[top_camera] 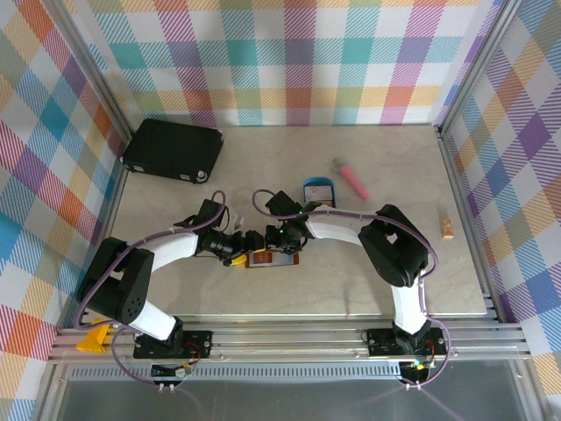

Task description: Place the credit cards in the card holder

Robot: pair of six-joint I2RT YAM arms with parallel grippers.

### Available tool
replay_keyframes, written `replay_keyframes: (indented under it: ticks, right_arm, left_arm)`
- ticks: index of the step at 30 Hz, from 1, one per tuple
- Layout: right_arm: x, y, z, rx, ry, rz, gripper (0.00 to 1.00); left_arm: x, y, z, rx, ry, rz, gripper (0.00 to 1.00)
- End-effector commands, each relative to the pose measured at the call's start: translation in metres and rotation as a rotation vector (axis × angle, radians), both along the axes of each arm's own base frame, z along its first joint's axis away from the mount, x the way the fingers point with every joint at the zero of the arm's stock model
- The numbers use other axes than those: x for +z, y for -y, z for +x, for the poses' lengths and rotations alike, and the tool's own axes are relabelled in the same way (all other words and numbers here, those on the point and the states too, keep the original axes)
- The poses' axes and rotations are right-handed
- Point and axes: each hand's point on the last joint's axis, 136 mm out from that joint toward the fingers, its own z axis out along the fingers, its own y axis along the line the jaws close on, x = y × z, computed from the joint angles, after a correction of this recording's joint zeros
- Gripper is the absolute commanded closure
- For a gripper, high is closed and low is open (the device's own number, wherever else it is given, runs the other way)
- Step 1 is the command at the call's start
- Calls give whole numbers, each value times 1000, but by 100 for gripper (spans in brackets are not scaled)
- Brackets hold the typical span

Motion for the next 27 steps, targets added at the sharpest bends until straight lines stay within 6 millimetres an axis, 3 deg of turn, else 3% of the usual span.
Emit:
replay_keyframes:
  ticks: [1, 12, 17, 20, 27]
  right_arm:
    - [11, -22, -3, 54, 9, 80, 85]
    - [10, -24, -7, 61, -2, 102, 91]
    - [11, -22, -6, 58, 5, 95, 89]
    - [12, -15, -4, 48, 16, 65, 83]
    - [21, 7, -1, 24, 48, 3, 81]
  left_arm:
    - [-6, -2, -6, 1, -16, 20, 17]
    - [-5, -2, -4, 4, -11, 22, 18]
    - [-6, -3, -5, 4, -14, 25, 18]
    - [-6, -3, -5, 3, -11, 30, 18]
    - [-5, -6, -5, 6, -7, 41, 18]
